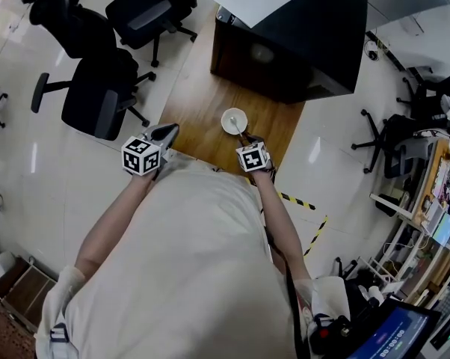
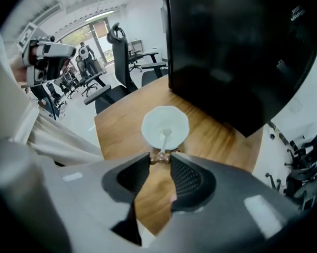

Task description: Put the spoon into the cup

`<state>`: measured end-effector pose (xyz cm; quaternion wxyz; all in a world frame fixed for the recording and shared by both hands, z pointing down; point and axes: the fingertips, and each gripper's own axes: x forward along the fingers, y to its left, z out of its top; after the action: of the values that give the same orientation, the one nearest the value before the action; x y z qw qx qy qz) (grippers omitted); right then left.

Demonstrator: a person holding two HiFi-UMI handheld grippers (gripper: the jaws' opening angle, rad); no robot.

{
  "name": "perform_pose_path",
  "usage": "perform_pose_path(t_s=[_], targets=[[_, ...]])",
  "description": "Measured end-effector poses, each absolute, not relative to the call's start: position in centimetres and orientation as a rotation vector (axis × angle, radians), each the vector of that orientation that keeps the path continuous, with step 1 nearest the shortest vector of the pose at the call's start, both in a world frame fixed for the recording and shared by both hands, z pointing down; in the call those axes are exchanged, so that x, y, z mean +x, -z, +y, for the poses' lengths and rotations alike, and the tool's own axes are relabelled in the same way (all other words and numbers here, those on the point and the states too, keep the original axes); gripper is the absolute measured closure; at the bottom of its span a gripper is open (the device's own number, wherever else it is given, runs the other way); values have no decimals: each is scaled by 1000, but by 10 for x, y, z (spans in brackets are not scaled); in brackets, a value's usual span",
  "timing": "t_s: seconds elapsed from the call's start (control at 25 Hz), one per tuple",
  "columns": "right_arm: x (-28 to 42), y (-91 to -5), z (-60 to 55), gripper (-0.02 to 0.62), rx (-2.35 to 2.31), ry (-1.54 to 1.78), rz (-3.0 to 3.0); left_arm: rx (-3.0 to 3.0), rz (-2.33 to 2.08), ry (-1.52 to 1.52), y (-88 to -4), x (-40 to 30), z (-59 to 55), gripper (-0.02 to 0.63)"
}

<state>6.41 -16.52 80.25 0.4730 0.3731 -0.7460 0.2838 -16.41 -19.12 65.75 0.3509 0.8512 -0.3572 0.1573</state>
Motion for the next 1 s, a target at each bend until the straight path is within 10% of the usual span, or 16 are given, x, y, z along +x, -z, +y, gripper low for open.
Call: perform_pose_path(t_s=[1.0], targets=[[31, -737, -190, 410, 1405, -700, -2010, 2321, -732, -364, -648, -217, -215, 606]])
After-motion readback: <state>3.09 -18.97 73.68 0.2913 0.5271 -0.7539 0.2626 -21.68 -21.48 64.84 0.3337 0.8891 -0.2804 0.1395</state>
